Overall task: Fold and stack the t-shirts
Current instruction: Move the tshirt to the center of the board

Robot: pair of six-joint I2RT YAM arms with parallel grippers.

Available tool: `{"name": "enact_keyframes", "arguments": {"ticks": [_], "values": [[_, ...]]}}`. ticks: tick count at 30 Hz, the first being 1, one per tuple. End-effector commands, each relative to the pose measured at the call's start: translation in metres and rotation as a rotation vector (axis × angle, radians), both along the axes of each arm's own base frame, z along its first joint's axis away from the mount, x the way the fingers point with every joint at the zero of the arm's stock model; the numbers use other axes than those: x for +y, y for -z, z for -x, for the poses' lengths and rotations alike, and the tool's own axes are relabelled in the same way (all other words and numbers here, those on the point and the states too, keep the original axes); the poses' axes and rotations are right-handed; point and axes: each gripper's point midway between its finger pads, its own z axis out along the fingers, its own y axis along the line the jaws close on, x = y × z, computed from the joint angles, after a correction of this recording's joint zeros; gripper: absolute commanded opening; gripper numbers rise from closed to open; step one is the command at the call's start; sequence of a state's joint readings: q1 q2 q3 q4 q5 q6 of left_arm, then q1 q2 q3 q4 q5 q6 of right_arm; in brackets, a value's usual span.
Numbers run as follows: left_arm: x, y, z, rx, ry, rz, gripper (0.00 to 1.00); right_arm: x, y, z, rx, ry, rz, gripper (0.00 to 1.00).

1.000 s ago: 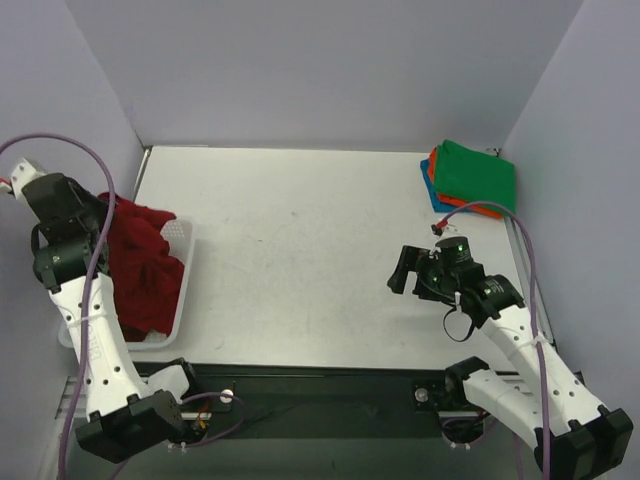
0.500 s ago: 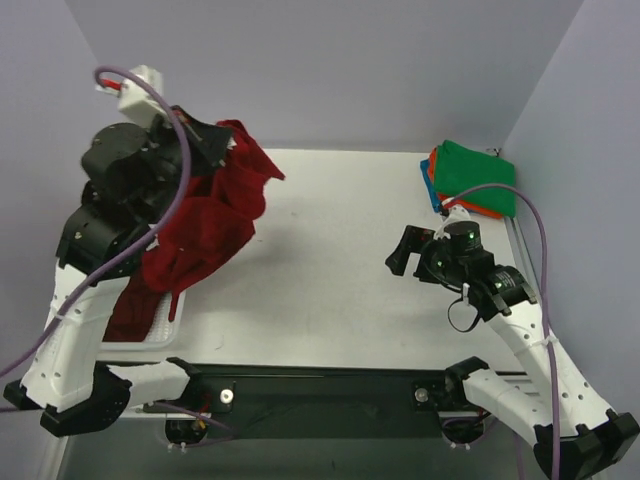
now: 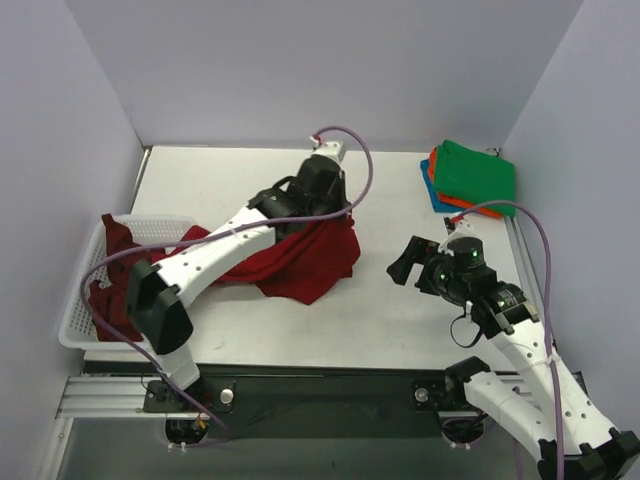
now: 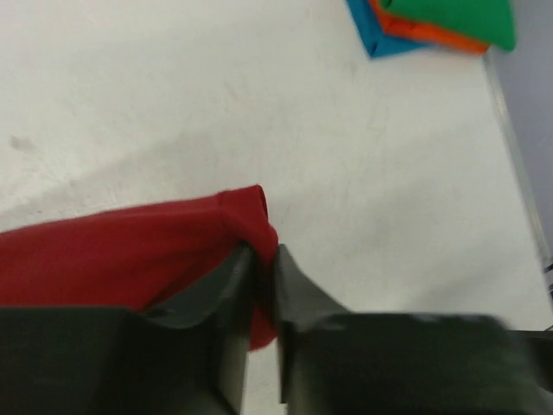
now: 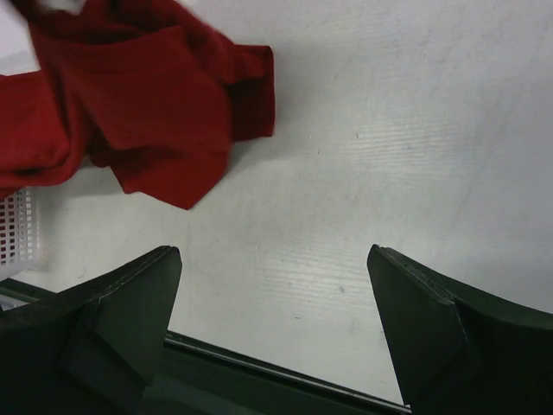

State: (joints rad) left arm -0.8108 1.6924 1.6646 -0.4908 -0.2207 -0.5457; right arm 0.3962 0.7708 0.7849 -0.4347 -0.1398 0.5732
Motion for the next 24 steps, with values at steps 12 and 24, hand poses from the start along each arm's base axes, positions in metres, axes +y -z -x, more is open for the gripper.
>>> {"name": "enact_keyframes", "arguments": {"ticks": [12, 24], "values": [[0.074, 0.012, -0.006, 0.058, -0.122, 0.029, 0.47, 0.091, 0.076, -0.022, 0.041, -0.056, -0.039, 0.77], [0.260, 0.077, 0.058, 0.131, -0.512, -0.145, 0.62, 0.142, 0.118, -0.077, 0.055, 0.000, 0.031, 0.77]]}}
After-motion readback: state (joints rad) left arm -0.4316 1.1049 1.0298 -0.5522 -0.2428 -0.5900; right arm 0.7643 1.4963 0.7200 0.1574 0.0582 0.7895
